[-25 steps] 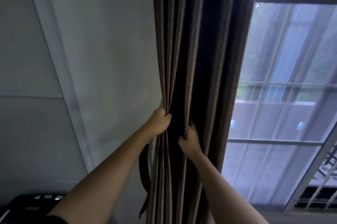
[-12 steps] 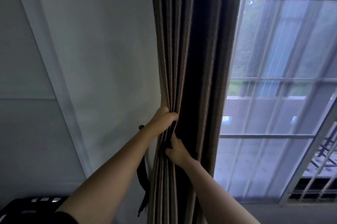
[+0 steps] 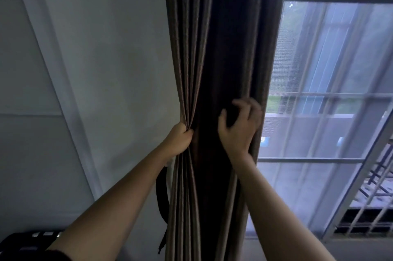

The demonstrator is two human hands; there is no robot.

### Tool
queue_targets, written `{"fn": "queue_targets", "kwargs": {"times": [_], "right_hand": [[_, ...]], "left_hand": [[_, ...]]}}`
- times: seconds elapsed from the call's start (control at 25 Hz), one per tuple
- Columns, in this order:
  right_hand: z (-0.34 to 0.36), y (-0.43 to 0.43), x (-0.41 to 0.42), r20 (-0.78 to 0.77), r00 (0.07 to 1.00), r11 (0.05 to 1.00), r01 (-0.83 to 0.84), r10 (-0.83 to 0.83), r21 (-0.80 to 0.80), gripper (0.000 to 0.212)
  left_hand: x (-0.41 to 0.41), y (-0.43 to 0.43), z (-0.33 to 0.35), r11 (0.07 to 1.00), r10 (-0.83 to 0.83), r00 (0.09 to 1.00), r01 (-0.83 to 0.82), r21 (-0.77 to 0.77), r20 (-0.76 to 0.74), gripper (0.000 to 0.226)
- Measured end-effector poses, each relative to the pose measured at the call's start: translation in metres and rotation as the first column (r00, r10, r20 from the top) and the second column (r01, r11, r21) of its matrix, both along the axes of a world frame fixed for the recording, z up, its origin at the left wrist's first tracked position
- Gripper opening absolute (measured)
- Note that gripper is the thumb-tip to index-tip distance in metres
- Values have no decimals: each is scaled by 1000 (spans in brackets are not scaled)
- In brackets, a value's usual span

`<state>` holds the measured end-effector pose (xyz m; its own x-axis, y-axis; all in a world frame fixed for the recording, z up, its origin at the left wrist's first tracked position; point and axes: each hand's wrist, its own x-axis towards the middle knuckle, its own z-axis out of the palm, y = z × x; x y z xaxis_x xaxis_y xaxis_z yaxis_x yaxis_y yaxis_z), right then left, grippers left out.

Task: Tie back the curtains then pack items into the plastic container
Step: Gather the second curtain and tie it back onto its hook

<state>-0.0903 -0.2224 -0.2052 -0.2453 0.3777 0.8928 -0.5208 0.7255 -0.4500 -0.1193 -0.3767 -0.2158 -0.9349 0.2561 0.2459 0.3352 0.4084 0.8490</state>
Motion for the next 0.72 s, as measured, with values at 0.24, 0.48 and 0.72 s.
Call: {"fn": "queue_targets", "kwargs": {"times": [0.24, 0.48, 0.72], "right_hand": [[39, 13, -30, 513, 814, 962, -213, 273, -172, 70], [-64, -4, -19, 586, 587, 791, -589, 559, -165, 73], [-96, -11, -19, 767, 304, 726, -624, 565, -288, 83]], "left_hand": [[7, 0, 0, 998, -49, 998, 50, 31, -27, 57], [6, 12, 2, 996, -60, 998, 61, 59, -19, 56], [1, 22, 1, 995, -94, 990, 89, 47, 105, 27]]}}
